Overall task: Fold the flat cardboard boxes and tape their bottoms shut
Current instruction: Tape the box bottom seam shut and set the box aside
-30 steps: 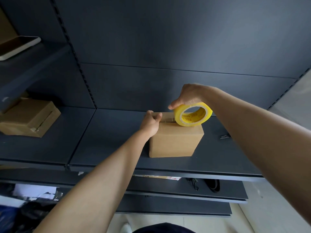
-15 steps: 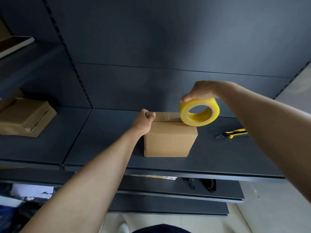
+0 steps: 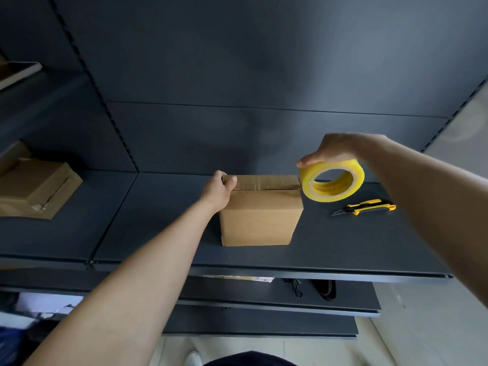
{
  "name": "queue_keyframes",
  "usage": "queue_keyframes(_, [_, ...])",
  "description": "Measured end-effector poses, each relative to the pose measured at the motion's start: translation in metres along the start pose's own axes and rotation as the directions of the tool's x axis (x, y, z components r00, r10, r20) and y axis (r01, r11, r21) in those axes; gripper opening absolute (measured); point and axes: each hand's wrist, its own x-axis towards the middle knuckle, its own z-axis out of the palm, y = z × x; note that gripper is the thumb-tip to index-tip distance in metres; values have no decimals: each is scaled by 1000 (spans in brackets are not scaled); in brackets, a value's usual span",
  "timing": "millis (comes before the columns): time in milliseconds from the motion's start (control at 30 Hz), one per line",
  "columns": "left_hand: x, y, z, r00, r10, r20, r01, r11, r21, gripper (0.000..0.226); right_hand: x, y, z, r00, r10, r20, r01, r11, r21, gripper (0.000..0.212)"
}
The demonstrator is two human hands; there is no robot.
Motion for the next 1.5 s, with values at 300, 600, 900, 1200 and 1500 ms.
queue_keyframes(300, [-1, 0, 3, 999, -7, -32, 7, 1000, -13, 36, 14, 12, 22, 999, -35, 15, 34, 997, 65, 77])
queue_keyframes(600, [-2, -2, 6, 998, 7, -57, -7, 1000, -10, 34, 19, 25, 39, 998, 10, 60, -12, 999, 38, 78])
queue_keyframes(900, [-1, -2, 7, 997, -2, -72, 2, 1000, 6, 34, 48, 39, 74, 996, -10, 92, -7, 983, 181, 112])
queue_keyframes(1200, [1, 20, 9, 939, 19, -343, 113, 926, 360, 45, 29, 30, 85, 983, -35, 182, 5, 987, 163, 105])
queue_keyframes(1500, [-14, 43, 51, 961, -89, -261, 234, 761, 605, 91, 9, 21, 97, 986, -22, 165, -12, 980, 199, 76])
